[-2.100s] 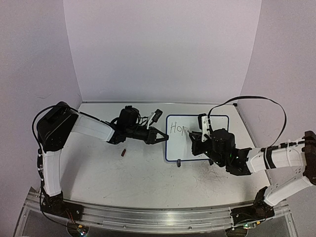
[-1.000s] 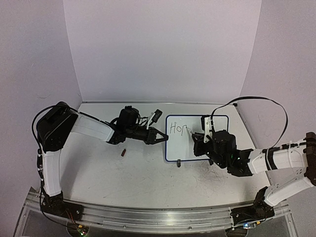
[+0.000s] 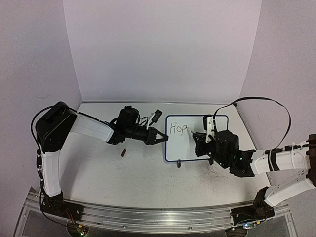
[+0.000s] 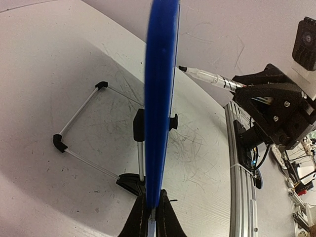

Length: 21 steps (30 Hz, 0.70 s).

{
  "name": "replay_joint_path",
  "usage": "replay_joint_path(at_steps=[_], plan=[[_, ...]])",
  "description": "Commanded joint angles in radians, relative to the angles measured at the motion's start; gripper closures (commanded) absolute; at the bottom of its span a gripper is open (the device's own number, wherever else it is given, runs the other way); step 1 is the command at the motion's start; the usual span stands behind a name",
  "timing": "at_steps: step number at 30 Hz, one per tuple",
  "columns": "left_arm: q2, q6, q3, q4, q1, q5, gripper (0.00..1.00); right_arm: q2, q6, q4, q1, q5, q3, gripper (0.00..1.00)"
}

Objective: Write a sentence on the whiteboard

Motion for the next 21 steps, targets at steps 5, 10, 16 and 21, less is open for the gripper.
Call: replay_joint_path(at_steps=[5, 10, 16, 21], plan=[[-0.071, 0.008, -0.002, 0.02, -0.003, 0.022, 1.0, 0.008, 0.003, 0.016, -0.007, 0.027, -0.003, 1.0], [-0.068, 0.008, 0.002, 0.019, -0.003, 0.024, 1.0, 0.004, 0.015, -0.001, -0.007, 0.038, -0.016, 1.0], [-0.066, 0.009, 0.006, 0.018, -0.002, 0.026, 1.0, 0.013, 0.021, -0.016, -0.008, 0.051, -0.014, 1.0], [-0.068, 0.009, 0.002, 0.018, -0.003, 0.025, 1.0, 0.01, 0.032, -0.026, -0.008, 0.082, -0.013, 1.0]])
